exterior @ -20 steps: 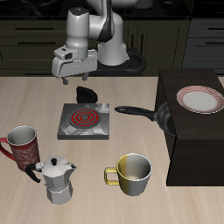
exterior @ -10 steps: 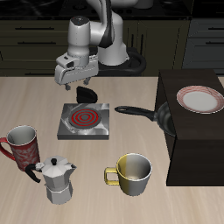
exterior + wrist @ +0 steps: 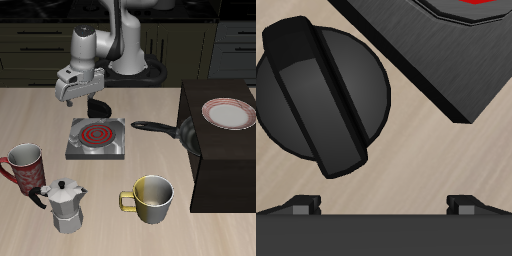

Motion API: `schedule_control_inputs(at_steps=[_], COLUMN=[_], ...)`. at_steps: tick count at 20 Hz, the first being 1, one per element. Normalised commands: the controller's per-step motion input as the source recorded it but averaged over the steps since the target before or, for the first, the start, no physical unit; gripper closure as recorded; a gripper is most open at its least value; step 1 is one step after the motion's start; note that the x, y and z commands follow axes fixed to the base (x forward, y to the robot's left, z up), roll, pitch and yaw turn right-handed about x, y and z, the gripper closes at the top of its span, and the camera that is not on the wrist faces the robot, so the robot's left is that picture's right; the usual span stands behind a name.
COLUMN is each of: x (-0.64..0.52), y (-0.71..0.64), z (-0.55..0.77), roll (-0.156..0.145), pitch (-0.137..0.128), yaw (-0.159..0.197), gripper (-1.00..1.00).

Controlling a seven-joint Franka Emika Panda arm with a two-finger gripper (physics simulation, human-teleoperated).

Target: Place the frying pan on the top layer of the shelf and turn off the stove

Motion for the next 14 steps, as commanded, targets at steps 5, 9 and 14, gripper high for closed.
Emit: schedule_control_inputs(at_steps=[5,9,14], x=[-0.02,0.02,0.02], y=[-0.11,-0.24,-0.14], z=[-0.12,0.09,0.08], roll=[0.013,-0.013,-0.012], pitch=[0.027,-0.011,-0.004], yaw=[0.029,0.019,-0.017], gripper=[1.00,1.00,1.00])
